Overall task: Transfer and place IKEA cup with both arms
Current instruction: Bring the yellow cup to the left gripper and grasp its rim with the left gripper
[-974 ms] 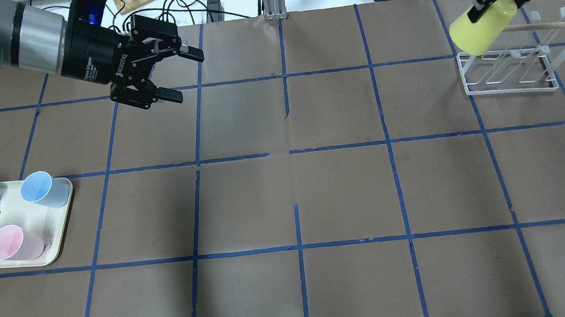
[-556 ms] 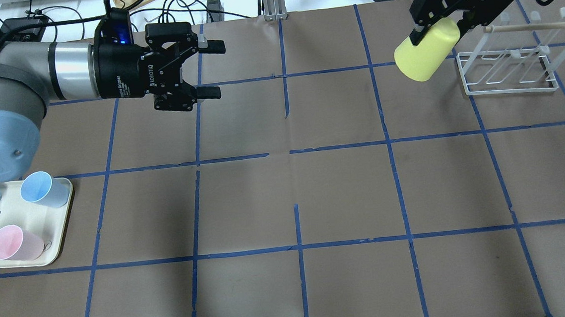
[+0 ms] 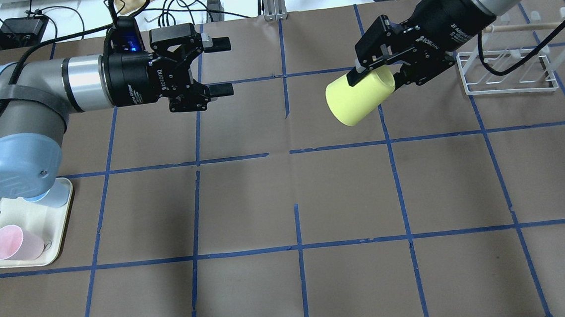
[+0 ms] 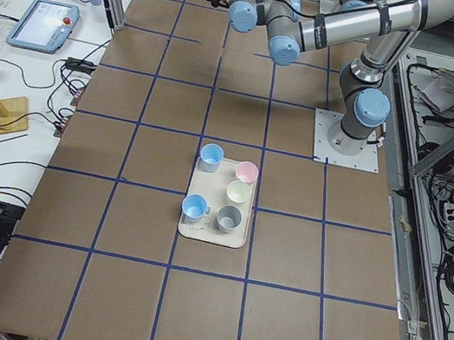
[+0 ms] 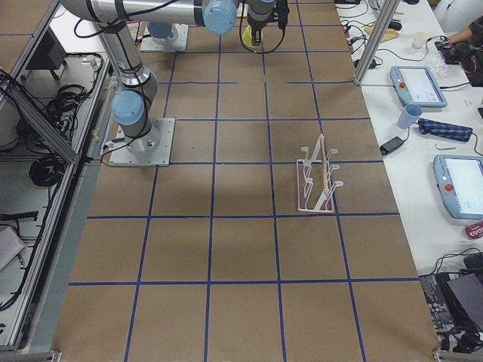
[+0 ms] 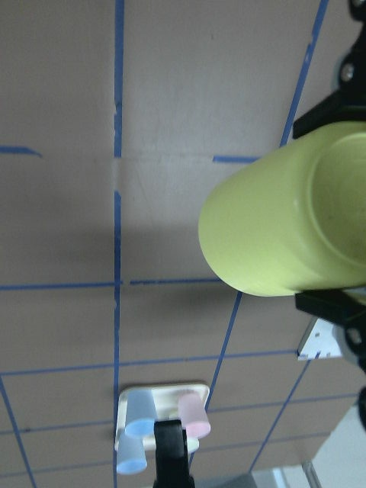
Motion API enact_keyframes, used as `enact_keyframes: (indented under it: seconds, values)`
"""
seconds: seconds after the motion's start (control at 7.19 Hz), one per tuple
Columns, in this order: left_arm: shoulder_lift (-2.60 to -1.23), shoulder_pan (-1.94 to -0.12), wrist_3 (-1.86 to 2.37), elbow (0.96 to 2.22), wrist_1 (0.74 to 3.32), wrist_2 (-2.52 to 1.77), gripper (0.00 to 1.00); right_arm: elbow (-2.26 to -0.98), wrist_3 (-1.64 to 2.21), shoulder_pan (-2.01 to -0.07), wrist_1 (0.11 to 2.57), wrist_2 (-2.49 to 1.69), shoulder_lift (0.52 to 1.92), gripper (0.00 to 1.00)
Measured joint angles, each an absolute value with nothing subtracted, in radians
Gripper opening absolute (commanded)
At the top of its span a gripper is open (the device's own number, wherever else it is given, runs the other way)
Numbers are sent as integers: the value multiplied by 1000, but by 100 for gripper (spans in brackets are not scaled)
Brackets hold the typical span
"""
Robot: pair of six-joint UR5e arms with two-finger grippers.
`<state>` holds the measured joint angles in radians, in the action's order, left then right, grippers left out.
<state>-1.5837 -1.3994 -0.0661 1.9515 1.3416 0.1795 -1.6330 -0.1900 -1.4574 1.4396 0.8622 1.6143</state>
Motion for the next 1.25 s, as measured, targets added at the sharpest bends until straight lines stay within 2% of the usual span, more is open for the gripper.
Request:
enact_keyframes:
  seconds: [0.28, 0.7, 1.25]
  values:
    - [-1577, -1415, -18, 1960, 1340, 148, 100, -1698, -191, -1423, 1428, 588, 1620, 22]
    - [-1575, -1439, -4, 1976, 1339, 133, 100, -1868, -194, -1388, 1430, 238, 1631, 22]
    - [-1572, -1470, -11, 1955, 1230, 114, 100, -1932, -184, -1383, 1439, 162, 1633, 22]
